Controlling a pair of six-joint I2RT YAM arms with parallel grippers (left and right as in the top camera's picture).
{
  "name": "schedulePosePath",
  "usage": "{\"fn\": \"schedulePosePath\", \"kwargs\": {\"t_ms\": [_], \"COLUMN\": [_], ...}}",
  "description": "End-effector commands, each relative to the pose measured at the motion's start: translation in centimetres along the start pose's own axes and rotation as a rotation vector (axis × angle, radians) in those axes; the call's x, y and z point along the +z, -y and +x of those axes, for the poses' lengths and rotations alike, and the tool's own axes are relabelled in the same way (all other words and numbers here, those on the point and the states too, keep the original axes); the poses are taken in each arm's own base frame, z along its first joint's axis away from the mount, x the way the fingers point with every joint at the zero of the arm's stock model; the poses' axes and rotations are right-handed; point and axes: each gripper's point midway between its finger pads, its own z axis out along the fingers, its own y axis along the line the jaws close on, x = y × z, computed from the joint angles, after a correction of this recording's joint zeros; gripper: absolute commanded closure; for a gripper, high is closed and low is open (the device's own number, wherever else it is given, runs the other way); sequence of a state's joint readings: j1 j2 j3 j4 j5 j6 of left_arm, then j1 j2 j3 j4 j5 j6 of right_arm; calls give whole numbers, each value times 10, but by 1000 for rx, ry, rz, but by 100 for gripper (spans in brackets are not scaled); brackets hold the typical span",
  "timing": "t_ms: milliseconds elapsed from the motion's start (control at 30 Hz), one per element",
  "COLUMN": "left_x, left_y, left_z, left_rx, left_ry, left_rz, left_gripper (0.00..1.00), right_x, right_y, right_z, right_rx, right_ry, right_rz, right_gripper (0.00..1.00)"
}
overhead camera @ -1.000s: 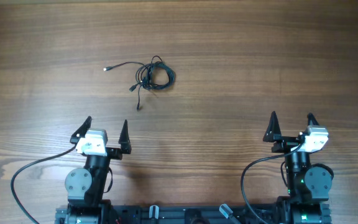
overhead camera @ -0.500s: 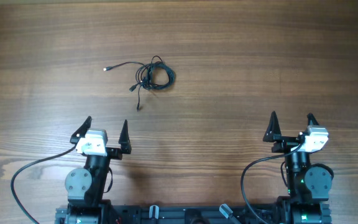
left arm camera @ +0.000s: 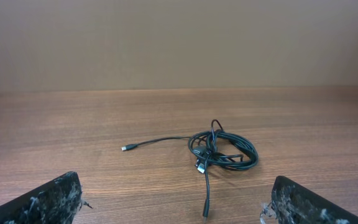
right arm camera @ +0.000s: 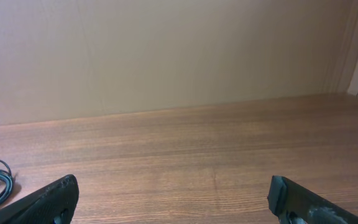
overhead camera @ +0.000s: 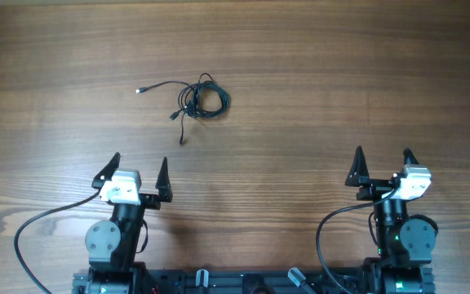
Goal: Untangle cables
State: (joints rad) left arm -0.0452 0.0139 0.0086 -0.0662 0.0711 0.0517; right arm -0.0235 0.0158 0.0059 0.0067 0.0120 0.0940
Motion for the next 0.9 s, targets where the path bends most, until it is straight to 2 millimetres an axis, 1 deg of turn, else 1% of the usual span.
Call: {"fn": "schedulePosePath", "kwargs": {"t_ms": [0, 633, 733, 833, 867], "left_x": [0, 0, 0, 0, 0], "left_y": [-1, -1, -1, -1, -1], "left_z": [1, 1, -1, 1, 1], "left_rx": [20, 20, 20, 20, 20], "left_ry": [-2, -2, 8, -1, -1], "left_rz": [-10, -9, -9, -10, -10], "left_gripper": [0, 0, 0, 0, 0], "right_x": [0, 0, -1, -1, -1], "right_y": [2, 2, 1, 1, 1], "right_z": [-2, -2, -12, -14, -14], "right_rx": [14, 13, 16, 23, 53], "right_ry": [8, 9, 52, 59, 57], "right_rz": [13, 13, 8, 5, 4], "right_gripper": [0, 0, 0, 0, 0]}}
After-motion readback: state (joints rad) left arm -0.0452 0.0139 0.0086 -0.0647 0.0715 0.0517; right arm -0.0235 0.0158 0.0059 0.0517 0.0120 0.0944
